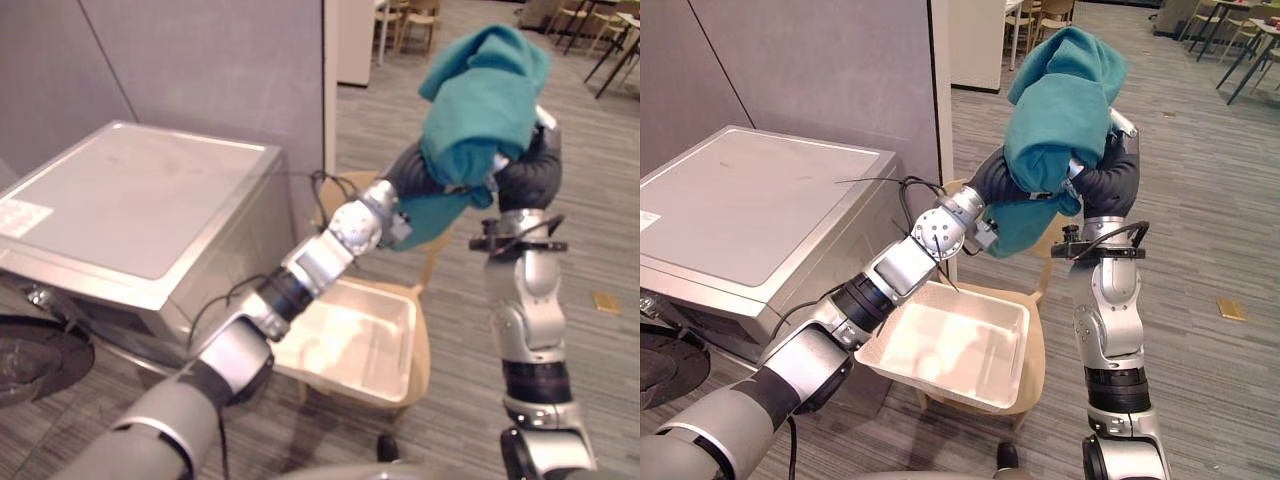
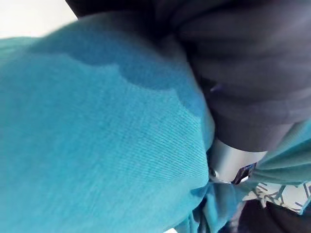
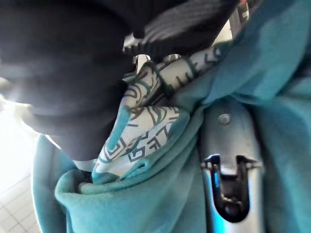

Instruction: Pick up the laundry basket with both hands and put the clothes into the washing machine.

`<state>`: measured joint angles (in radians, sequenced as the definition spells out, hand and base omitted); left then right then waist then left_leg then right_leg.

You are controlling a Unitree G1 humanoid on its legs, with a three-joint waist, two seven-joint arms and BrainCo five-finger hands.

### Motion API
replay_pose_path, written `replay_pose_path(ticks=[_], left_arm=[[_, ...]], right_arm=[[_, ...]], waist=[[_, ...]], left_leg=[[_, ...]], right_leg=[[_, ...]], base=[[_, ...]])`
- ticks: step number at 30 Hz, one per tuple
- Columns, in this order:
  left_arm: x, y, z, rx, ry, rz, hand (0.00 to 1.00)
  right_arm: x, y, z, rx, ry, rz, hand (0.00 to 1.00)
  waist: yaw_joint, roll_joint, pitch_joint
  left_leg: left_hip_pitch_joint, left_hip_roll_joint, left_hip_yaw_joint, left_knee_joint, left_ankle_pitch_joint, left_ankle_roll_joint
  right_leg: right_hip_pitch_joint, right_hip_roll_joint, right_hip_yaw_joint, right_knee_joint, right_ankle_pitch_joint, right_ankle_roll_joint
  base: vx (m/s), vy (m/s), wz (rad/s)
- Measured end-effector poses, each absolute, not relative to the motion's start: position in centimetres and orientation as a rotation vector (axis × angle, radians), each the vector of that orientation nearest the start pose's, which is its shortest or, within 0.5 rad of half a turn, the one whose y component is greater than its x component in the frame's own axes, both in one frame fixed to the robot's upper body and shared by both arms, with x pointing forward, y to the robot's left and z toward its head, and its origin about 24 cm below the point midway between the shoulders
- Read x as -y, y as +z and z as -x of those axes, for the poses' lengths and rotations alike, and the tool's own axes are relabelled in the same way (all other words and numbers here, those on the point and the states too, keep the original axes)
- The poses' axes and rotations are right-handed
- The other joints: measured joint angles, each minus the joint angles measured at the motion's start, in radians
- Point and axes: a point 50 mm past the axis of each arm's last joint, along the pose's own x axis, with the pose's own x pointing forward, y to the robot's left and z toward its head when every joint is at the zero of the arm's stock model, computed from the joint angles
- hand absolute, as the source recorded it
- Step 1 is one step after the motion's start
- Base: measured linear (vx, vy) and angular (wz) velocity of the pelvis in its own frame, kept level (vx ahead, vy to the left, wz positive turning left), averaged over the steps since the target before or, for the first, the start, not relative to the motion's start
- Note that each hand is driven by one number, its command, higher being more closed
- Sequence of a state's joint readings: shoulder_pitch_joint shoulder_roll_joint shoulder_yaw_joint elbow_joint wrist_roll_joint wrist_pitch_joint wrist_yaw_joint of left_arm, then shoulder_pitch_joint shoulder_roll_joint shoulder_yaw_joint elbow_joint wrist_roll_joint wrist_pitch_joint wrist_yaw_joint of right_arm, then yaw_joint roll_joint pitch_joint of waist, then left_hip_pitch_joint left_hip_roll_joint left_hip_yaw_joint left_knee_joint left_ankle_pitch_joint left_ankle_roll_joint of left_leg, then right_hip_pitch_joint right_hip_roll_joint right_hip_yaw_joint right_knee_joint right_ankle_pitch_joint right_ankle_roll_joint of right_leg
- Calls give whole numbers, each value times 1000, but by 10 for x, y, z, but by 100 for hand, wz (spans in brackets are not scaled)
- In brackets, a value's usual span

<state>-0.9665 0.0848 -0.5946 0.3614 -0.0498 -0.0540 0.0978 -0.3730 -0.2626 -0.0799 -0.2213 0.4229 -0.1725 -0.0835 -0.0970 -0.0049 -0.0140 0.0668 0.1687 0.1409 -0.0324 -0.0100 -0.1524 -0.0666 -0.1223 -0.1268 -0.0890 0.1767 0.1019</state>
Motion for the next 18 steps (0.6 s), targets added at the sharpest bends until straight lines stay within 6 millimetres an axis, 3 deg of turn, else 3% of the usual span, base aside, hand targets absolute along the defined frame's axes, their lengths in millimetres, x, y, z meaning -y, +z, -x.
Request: replay_pose_path(ticks=[4,6,8,12,14,18], left_arm=[[20,218,-331,605,-594,-389,100],[7,219,-330,615,-558,-356,100],[-23,217,-324,634,-474,-267,100],[-72,196,-303,636,-343,-228,100],[-95,178,-286,605,-269,-229,100],[-124,135,-249,471,-149,-176,100]], right_arm=[[201,197,-273,708,-45,-230,0],[221,179,-263,658,-141,-226,0],[256,160,-244,610,-336,-226,0],[297,135,-208,529,-581,-166,0],[302,114,-193,444,-650,-132,0],[289,43,-165,143,-736,-194,0]], waist=[[5,-1,1],[4,-1,1],[1,1,2],[0,4,2],[1,4,2],[11,6,3]], left_leg=[[2,0,-2,0,0,0],[5,0,-2,0,0,0],[7,2,-2,0,-1,1],[11,2,-2,0,-4,1],[11,3,-2,0,-6,0],[11,3,-1,-1,-17,-4]], right_leg=[[6,0,-5,0,-1,1],[9,-1,-5,3,-5,6],[11,0,-6,16,-18,7],[12,0,-5,22,-24,8],[12,0,-6,22,-29,12],[12,-2,-8,23,-36,16]], base=[[0,0,4],[0,0,0],[0,0,0],[0,0,0],[0,0,0],[-9,2,2]])
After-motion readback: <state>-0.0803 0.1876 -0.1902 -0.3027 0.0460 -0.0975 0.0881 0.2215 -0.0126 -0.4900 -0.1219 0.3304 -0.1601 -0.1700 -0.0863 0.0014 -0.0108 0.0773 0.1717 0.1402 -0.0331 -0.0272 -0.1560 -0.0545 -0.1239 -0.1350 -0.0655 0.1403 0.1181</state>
